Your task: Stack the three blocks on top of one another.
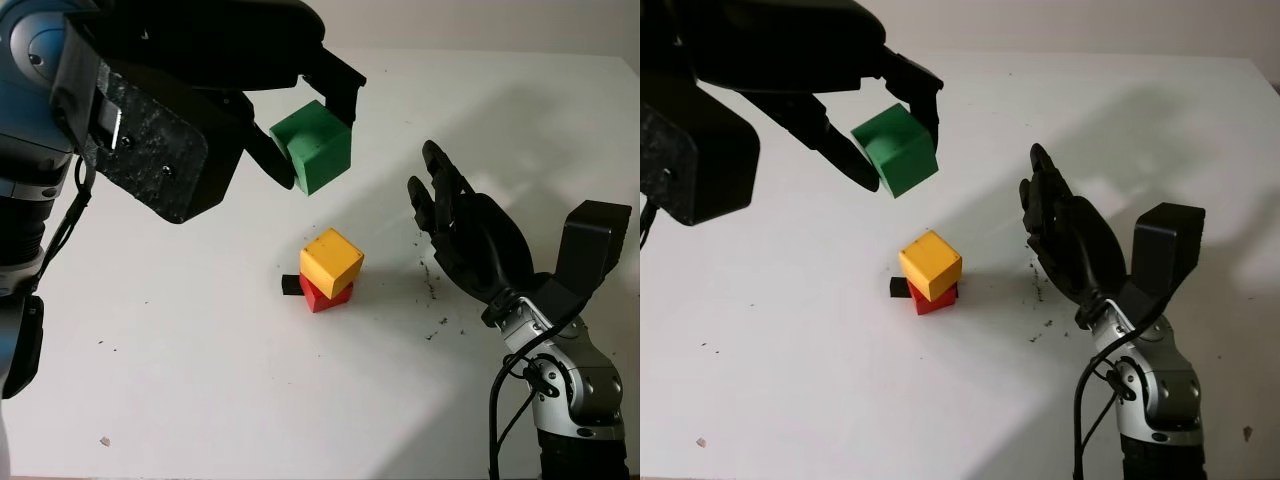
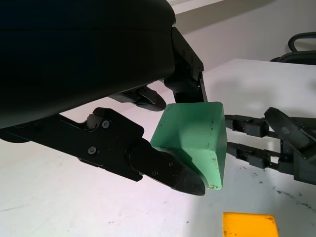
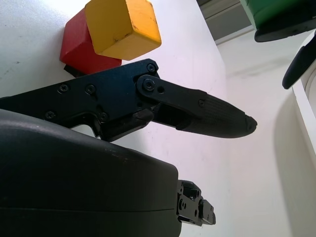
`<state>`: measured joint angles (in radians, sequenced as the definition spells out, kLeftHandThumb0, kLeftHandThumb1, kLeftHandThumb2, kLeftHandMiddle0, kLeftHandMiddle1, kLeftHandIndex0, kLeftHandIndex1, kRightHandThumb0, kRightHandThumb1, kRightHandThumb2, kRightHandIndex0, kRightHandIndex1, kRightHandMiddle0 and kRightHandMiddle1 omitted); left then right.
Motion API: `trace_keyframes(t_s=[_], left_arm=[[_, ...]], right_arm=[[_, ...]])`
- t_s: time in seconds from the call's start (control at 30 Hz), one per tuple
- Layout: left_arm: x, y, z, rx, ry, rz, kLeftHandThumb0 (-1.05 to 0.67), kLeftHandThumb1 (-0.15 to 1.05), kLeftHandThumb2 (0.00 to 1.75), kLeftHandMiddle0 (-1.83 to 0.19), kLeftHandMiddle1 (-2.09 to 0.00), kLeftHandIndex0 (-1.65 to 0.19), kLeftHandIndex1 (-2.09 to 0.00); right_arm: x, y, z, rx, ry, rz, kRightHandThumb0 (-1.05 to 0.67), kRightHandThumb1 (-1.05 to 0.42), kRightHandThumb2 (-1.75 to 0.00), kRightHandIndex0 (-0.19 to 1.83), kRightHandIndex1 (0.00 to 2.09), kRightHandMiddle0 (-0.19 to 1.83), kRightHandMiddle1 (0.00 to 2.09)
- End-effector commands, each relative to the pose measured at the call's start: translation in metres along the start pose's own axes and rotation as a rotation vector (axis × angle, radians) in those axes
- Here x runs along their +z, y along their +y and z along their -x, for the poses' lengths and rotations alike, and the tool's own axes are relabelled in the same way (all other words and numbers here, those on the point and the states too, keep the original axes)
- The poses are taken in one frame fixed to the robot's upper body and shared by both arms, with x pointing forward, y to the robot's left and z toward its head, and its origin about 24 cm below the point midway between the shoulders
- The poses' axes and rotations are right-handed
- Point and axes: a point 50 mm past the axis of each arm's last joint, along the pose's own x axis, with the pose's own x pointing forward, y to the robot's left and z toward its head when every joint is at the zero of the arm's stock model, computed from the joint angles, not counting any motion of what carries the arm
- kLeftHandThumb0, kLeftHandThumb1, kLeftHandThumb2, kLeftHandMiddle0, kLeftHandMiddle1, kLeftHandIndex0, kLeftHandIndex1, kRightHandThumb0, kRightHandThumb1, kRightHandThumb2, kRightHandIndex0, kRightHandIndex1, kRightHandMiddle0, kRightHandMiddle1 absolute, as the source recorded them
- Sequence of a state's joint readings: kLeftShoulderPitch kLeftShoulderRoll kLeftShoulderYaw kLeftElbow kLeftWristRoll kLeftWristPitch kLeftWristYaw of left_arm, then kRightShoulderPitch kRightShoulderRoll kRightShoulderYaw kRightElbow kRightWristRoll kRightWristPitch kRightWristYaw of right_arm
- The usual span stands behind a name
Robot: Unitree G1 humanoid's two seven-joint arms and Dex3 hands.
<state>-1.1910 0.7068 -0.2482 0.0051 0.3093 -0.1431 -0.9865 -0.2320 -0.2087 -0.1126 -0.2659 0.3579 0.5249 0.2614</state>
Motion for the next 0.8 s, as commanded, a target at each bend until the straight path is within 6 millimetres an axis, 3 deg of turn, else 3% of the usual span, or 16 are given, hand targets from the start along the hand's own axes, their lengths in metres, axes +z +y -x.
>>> trace_keyframes(t_s=[0.0,0.3,0.6,0.77], left_arm=[[0.008,0.001,-0.002,0.012,-0.037,0.005,-0.47,1.02,0.06,-0.44,-0.02,-0.56,-1.06],[0.017,-0.021,-0.007,-0.037,-0.029,0.081,-0.47,1.05,0.12,-0.40,0.00,-0.43,-1.37],[0.020,-0.031,-0.002,-0.074,0.041,0.073,-0.41,1.05,0.11,-0.39,-0.02,-0.39,-1.33],[0.021,-0.033,0.001,-0.085,0.068,0.062,-0.41,1.05,0.15,-0.37,-0.03,-0.31,-1.40]], right_arm=[[0.001,0.000,0.000,0.001,-0.017,0.005,-0.74,-1.05,-0.71,-0.19,0.00,-0.19,0.00],[-0.001,-0.001,0.000,-0.011,-0.033,0.006,-0.74,-1.05,-0.69,-0.19,0.00,-0.19,0.00],[-0.001,0.000,0.000,-0.011,-0.036,0.000,-0.74,-1.05,-0.68,-0.19,0.00,-0.19,0.00],[0.000,-0.001,0.000,0.000,-0.035,0.013,-0.74,-1.05,-0.70,-0.19,0.00,-0.19,0.00]])
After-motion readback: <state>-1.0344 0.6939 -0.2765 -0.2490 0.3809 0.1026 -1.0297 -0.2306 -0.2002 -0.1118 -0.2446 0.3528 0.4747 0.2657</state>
